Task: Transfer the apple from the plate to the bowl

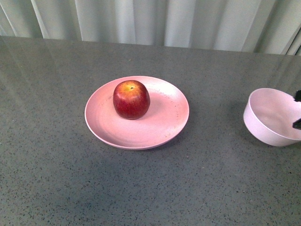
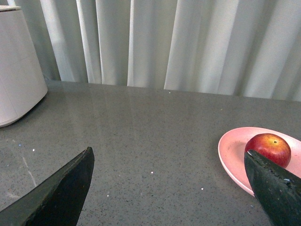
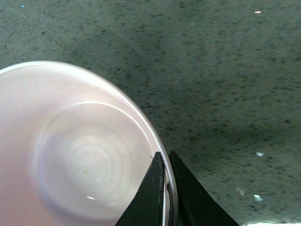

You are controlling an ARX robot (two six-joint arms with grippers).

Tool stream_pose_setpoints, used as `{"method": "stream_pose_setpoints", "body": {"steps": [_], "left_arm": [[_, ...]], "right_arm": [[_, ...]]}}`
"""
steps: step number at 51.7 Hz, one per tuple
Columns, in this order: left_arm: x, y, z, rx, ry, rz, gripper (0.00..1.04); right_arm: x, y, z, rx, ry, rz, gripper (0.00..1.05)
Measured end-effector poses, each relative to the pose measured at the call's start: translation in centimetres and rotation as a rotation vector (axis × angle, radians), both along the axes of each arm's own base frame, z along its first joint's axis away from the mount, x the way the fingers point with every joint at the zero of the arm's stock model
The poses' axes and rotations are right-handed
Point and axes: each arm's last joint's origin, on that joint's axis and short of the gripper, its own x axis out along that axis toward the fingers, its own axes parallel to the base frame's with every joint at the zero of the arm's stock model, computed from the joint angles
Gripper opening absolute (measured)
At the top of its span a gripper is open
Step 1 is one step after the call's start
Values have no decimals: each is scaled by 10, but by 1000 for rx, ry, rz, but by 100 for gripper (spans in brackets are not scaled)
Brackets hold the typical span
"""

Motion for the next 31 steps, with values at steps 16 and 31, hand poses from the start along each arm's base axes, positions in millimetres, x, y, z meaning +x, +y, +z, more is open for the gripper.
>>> {"method": "stream_pose_setpoints", "body": {"steps": [16,31], "left_arm": [[0,0,0,0,0,0,96],[0,0,0,0,0,0,96]], "right_arm": [[29,71,-8,-3,34,75,2],[37,72,-15,-38,61,50,2]]}}
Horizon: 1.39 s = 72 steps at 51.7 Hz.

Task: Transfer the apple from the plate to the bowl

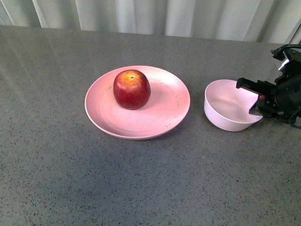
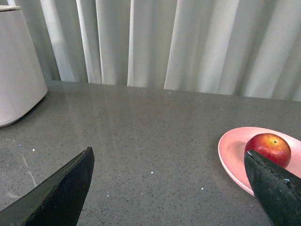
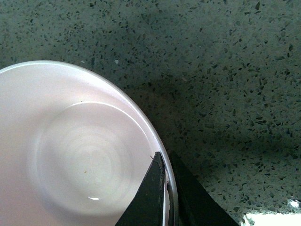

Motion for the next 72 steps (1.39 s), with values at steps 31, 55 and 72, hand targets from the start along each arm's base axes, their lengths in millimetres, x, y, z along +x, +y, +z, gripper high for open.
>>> {"method": "stream_pose_setpoints", "body": {"steps": [31,55,72], "left_arm": [[0,0,0,0,0,0,96],[0,0,0,0,0,0,96],[0,0,0,0,0,0,96]], "right_arm": [[1,-3,-6,-16,15,2,21],[-12,-18,15,-40,-108,49,82],[-79,-67,66,8,-353,109,96]]}}
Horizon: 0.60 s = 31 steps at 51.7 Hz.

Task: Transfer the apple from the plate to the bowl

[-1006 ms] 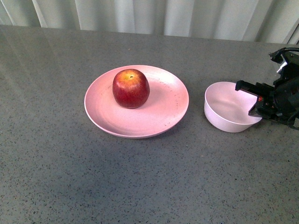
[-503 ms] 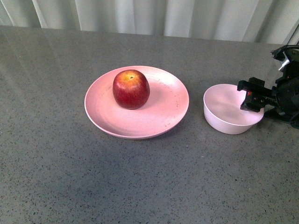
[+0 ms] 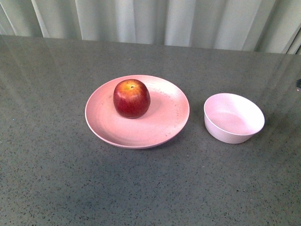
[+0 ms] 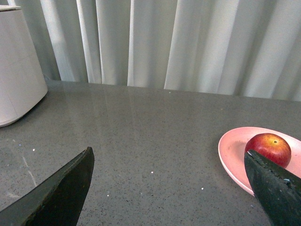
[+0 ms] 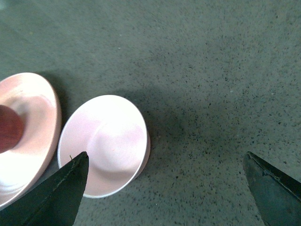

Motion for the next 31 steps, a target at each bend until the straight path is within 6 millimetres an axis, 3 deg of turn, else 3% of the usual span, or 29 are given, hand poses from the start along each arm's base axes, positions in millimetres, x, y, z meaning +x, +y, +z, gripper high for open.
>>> {"method": "stream_pose_setpoints", "body": {"steps": [7,18,23,27,31], "left_arm": [[0,0,0,0,0,0,96],[0,0,0,0,0,0,96],[0,0,0,0,0,0,96],[0,0,0,0,0,0,96],[0,0,0,0,0,0,96]], "right_arm": [[-47,-16,19,38,-91,48,96],[-54,-19,22,27,-111,40,96],[-61,-15,10,-194,-361,-97,78],[-72,-9,9,-241,-474,-117,68],[-85,-2,15,-267,-565,-120,50]]}}
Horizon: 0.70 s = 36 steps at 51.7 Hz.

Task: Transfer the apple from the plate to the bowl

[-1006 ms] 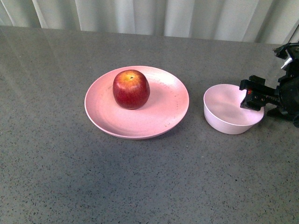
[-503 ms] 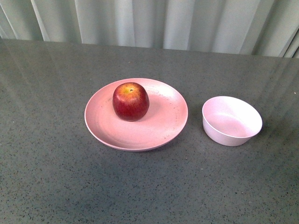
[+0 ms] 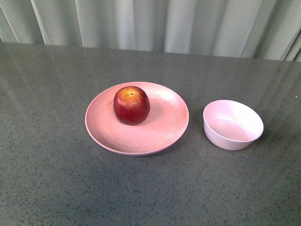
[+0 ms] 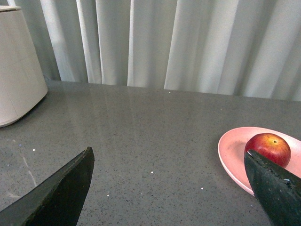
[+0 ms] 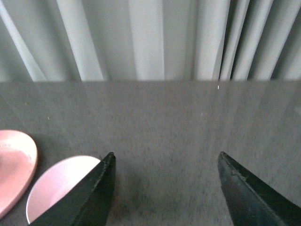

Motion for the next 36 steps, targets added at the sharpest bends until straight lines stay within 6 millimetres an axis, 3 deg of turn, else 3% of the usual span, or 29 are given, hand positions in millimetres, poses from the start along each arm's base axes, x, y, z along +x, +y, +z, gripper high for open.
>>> {"method": "stream_pose_setpoints", "body": {"steps": [17,36], "left_arm": [[0,0,0,0,0,0,96],[0,0,0,0,0,0,96]], "right_arm": [[-31,13,-13,-20,-9,0,1],[-57,26,-15,-20,2,2,2]]}}
